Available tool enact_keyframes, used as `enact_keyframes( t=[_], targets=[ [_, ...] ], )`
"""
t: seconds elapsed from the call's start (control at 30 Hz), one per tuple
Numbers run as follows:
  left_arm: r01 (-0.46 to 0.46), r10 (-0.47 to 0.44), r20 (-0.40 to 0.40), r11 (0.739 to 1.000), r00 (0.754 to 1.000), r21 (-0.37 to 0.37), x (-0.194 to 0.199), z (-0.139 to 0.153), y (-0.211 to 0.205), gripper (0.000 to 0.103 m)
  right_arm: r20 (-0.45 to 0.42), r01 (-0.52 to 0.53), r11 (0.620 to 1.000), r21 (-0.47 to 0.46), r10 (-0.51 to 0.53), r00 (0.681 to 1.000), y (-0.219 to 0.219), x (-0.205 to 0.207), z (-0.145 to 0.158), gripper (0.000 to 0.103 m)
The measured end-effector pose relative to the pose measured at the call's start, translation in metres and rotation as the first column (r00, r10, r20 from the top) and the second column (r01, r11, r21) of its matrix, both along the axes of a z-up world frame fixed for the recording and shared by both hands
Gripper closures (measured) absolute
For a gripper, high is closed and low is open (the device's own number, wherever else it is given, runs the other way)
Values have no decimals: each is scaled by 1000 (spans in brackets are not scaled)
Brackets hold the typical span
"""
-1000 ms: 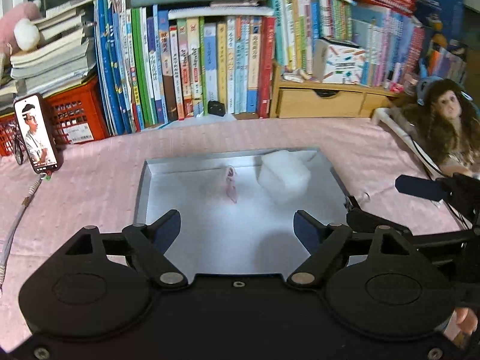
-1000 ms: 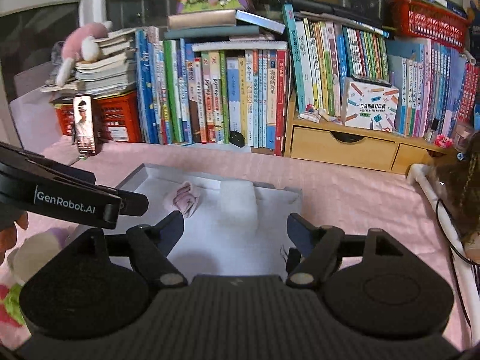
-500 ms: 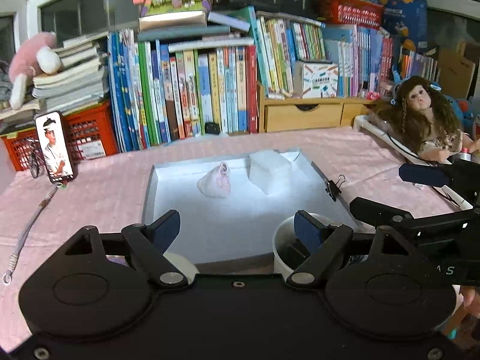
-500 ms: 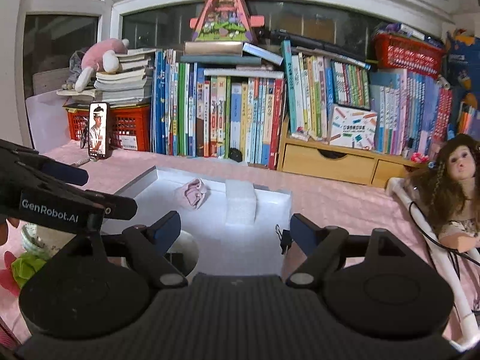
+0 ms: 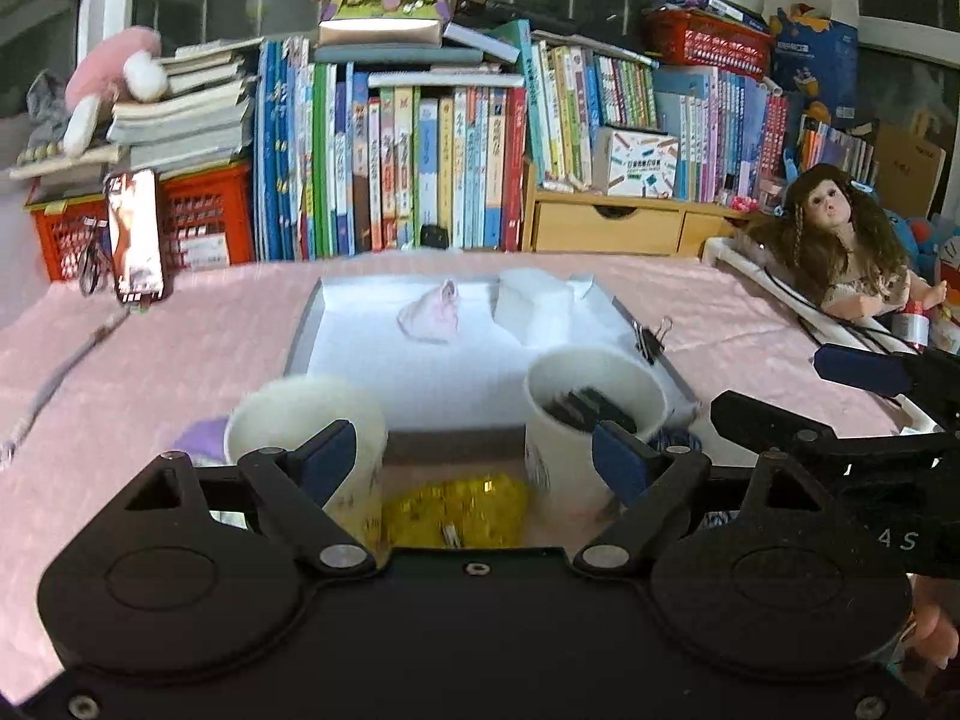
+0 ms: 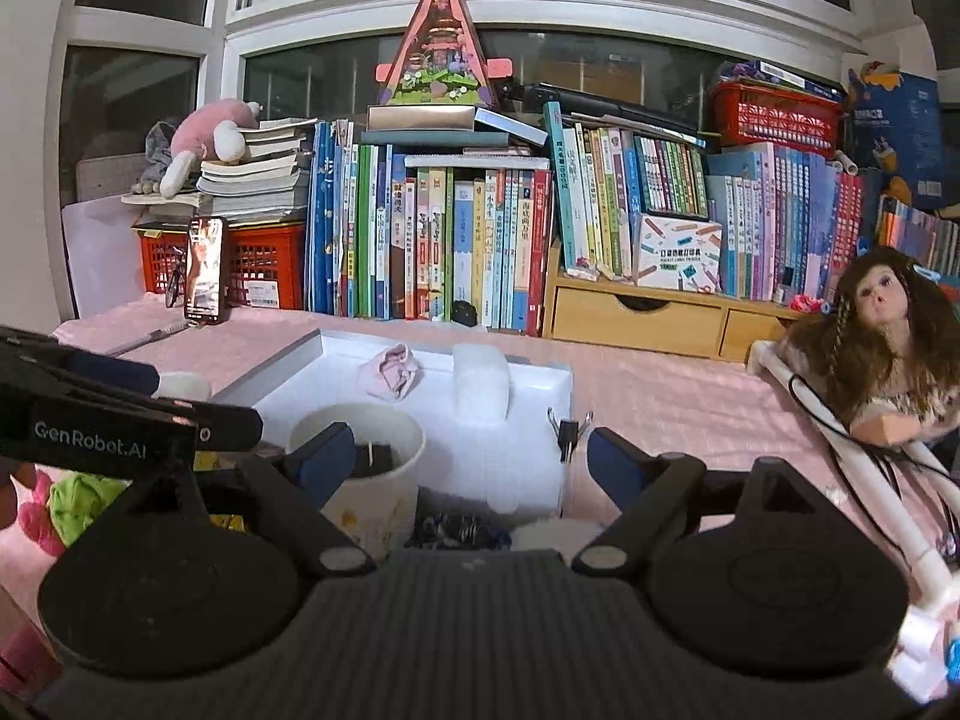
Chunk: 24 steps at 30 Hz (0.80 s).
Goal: Organize soft objects
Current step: 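Withdraw both tools from the tray back toward the table items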
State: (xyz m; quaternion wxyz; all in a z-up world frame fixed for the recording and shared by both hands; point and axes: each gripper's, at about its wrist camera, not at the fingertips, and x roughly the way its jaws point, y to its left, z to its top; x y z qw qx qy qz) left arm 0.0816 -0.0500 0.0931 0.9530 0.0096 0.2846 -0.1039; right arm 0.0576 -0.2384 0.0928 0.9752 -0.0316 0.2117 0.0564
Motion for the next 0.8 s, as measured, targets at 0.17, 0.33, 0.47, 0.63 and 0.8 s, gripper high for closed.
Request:
enact_keyframes(
  t=[0.17,0.33,0.47,0.63,0.8],
  targets=[
    [-24,24,7,999,1000,22,-13,-15,-1,18,-5,12,1000,-1,-12,1000,3,-11,-11,12],
    [-47,47,9,998,999,30,-22,-28,-2,17,-21,17,1000,4,-17,1000,5,-18,-22,11],
    [-53,53,3,998,999,17,-26,-39,0,17,-27,18,1000,4,-18,999,6,-22,-29,11],
    [-59,59,-11,998,998,24,-33,-52,2,15,-35,25,1000,11,-25,999,7,-28,-39,10],
    [-72,72,3,996,997,61,-42,-62,1,12,-46,37,999,22,-36,998,7,-35,-50,10]
  ],
)
